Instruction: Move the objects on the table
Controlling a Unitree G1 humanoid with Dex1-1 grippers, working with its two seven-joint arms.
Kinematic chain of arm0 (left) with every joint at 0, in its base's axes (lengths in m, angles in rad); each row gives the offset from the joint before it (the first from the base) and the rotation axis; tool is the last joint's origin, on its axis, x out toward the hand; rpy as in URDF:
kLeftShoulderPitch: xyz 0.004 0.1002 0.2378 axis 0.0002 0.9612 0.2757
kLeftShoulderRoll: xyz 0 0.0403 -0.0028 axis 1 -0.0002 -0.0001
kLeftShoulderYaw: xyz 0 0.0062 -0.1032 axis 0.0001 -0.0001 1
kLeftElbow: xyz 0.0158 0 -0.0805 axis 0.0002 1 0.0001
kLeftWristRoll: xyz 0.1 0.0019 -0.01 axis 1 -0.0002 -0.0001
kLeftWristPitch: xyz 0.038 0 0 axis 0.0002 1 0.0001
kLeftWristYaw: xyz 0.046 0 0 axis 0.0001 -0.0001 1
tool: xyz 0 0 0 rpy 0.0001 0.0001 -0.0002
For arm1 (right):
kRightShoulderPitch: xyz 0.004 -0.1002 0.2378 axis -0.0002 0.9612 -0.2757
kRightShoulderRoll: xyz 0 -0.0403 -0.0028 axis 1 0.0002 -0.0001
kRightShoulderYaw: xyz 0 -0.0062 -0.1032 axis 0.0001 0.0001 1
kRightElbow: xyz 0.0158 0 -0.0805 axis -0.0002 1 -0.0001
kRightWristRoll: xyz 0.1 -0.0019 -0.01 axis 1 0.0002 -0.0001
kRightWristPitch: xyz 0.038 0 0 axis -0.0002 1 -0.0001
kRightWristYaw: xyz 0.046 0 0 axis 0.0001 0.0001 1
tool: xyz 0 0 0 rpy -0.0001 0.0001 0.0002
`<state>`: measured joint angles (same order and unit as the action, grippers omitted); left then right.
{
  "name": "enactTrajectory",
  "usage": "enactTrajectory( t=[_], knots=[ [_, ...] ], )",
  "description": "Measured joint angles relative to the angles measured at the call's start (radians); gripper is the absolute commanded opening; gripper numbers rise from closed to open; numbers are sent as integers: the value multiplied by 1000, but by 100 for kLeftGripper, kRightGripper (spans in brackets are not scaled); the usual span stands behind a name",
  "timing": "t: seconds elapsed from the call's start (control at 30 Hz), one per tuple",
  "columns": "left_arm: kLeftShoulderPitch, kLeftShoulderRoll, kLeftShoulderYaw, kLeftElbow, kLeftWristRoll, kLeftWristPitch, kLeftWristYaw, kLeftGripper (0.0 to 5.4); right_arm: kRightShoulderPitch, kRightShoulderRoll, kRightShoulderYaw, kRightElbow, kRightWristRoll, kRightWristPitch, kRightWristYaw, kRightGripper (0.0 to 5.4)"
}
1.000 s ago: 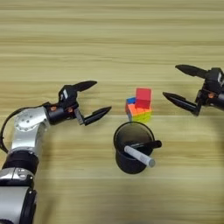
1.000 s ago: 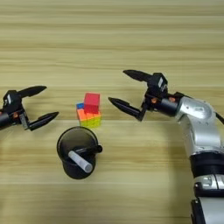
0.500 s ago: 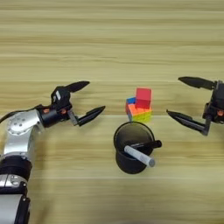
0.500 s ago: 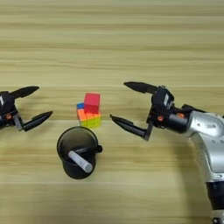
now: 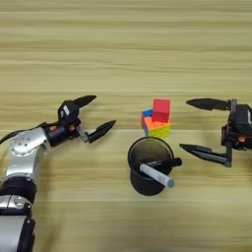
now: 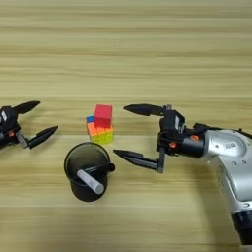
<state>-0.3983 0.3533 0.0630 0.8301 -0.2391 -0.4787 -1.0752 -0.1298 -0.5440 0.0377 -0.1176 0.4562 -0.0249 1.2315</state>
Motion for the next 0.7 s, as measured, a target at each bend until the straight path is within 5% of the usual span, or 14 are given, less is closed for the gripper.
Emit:
enactTrajectory(
  t=[0.7],
  knots=[
    [-24,2,-9,44,17,-10,7,540,-3,-50,32,72,1,-11,160,537]
  ],
)
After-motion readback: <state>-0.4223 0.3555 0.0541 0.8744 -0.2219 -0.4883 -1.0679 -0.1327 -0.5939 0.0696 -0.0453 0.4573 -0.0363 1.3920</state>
